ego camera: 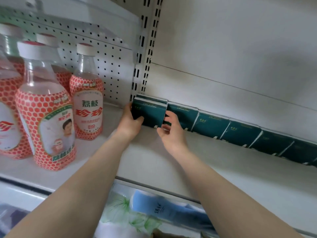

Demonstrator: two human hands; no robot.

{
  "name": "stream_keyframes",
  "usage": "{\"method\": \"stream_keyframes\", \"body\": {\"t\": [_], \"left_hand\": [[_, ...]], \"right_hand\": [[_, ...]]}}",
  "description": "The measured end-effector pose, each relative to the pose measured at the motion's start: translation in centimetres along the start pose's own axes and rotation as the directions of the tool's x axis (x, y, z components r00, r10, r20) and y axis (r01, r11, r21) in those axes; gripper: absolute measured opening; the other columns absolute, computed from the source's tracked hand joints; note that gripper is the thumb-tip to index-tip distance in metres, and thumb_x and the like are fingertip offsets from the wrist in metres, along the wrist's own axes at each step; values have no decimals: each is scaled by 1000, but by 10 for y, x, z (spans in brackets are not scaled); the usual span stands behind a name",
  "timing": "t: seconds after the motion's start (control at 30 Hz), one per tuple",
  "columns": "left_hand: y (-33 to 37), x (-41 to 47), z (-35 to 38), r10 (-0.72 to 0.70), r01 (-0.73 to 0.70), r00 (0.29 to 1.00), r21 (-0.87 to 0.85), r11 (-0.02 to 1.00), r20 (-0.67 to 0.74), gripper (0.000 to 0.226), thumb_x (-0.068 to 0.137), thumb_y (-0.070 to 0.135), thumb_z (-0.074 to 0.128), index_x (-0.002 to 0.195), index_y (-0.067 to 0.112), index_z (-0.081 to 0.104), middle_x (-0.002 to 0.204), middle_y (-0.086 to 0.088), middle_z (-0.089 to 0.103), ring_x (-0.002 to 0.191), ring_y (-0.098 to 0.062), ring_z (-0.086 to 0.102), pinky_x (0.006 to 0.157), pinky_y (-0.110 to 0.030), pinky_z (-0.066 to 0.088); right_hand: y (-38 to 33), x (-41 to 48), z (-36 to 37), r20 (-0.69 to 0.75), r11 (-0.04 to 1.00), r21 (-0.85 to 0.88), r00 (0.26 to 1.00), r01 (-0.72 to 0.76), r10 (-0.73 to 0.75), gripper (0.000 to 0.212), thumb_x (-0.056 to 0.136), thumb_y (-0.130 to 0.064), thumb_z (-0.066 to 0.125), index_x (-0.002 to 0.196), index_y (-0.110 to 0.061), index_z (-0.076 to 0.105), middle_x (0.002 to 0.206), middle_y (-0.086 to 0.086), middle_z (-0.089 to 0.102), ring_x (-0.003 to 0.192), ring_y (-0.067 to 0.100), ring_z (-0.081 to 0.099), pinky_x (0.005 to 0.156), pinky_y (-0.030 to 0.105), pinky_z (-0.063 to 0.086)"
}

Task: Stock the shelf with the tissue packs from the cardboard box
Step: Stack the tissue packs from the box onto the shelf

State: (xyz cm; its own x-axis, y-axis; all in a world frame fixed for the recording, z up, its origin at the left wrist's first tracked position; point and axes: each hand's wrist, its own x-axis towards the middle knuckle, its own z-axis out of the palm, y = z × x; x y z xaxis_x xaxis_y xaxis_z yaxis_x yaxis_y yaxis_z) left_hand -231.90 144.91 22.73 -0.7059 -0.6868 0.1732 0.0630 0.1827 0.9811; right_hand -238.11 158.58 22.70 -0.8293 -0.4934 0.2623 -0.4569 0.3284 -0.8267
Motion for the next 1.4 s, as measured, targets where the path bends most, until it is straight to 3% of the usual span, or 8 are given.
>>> {"method": "stream_keyframes", "body": {"t": [0.1,0.23,0.4,0.57,0.93,1.13,1.2,1.4], "left_hand": [[-5,7,3,-19,19,1000,57,998,0,63,89,3,59,144,15,30,134,-8,55,125,-24,50,105,-32,39],[-7,9,2,9,-9,1000,85,996,-9,50,86,0,60,132,14,45,117,-3,60,112,-21,55,90,-26,40],[-6,7,3,46,-45,999,101,994,-8,41,86,-1,60,116,25,51,110,1,59,105,-16,54,88,-25,40],[-12,9,1,-1,4,1000,124,992,-22,51,84,1,61,130,18,48,117,-4,62,109,-21,56,90,-27,42],[-18,12,0,-39,38,999,127,991,3,56,85,-2,57,135,22,46,113,2,61,109,-18,56,91,-25,42],[-12,5,-1,7,-9,1000,199,980,11,53,85,3,55,129,30,45,118,-3,63,110,-26,59,100,-41,48],[-4,-2,-1,28,-30,1000,210,977,12,51,87,4,55,130,27,43,123,-2,60,114,-25,57,101,-40,47],[20,-38,-8,-21,9,999,237,972,48,50,91,3,55,136,18,41,129,-6,54,122,-27,50,103,-33,40]], "right_hand": [[8,1,3,21,1000,-4,1000,13,-13,61,95,-3,58,149,-21,35,132,-7,50,112,12,56,95,20,45],[14,4,6,38,1000,-10,999,16,-15,60,95,-4,56,150,-19,36,132,-8,50,117,12,54,104,25,44],[19,6,8,39,999,-36,999,13,-12,59,95,-5,55,150,-20,37,135,-6,54,121,12,55,108,32,44],[23,9,11,22,998,-70,1000,-4,6,60,94,-6,54,149,-22,38,133,-1,58,120,13,56,108,37,44],[22,9,8,33,992,-112,998,-50,54,64,96,-8,53,154,-23,31,142,2,54,128,14,52,111,30,39],[14,5,3,37,990,-123,996,-73,78,64,96,-4,53,154,-19,30,142,4,53,126,14,52,105,23,40],[10,1,-3,46,986,-132,993,-103,110,66,97,-5,53,155,-18,26,143,5,50,124,16,51,103,21,38],[4,-34,-31,32,984,-120,990,-132,136,64,97,-13,58,154,-20,29,149,4,45,124,17,52,110,31,39]]}}
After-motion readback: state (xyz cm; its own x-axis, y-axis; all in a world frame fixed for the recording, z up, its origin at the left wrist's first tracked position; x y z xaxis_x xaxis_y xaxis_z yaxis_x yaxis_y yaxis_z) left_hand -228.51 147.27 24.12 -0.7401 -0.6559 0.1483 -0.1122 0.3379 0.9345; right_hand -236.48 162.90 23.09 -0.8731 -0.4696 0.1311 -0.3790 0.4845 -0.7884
